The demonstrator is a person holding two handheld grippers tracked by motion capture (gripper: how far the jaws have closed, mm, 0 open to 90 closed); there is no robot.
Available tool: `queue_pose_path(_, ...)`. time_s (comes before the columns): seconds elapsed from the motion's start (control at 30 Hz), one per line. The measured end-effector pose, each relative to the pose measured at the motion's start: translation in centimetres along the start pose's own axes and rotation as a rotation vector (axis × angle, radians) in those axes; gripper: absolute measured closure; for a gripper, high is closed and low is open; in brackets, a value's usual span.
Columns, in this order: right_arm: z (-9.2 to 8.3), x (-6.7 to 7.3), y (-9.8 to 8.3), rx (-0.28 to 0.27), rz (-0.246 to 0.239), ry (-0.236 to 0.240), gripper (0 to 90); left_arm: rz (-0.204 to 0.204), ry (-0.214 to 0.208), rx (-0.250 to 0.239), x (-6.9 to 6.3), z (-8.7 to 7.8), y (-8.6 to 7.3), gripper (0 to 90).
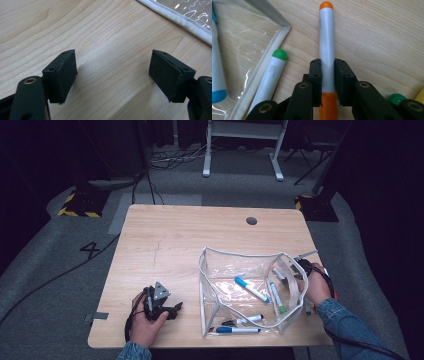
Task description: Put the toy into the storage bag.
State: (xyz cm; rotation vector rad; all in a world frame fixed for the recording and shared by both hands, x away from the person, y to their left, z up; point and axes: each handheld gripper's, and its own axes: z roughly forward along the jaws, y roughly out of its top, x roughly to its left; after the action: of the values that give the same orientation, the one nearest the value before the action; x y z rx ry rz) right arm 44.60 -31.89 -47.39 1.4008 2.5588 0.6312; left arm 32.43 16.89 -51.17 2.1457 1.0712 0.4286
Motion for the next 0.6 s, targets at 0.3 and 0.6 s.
queue_pose_path(0.3, -2.8, -0.4, 0.7, -0.042, 0.007, 0.014, 76.7, 0.000, 0.000, 0.001, 0.0, 0.0, 0.0, 22.8)
queue_pose_path(0.6, -7.3, -0.3, 1.9, -0.074, -0.036, 0.011, 76.8, 0.000, 0.000, 0.001, 0.0, 0.0, 0.0, 22.8)
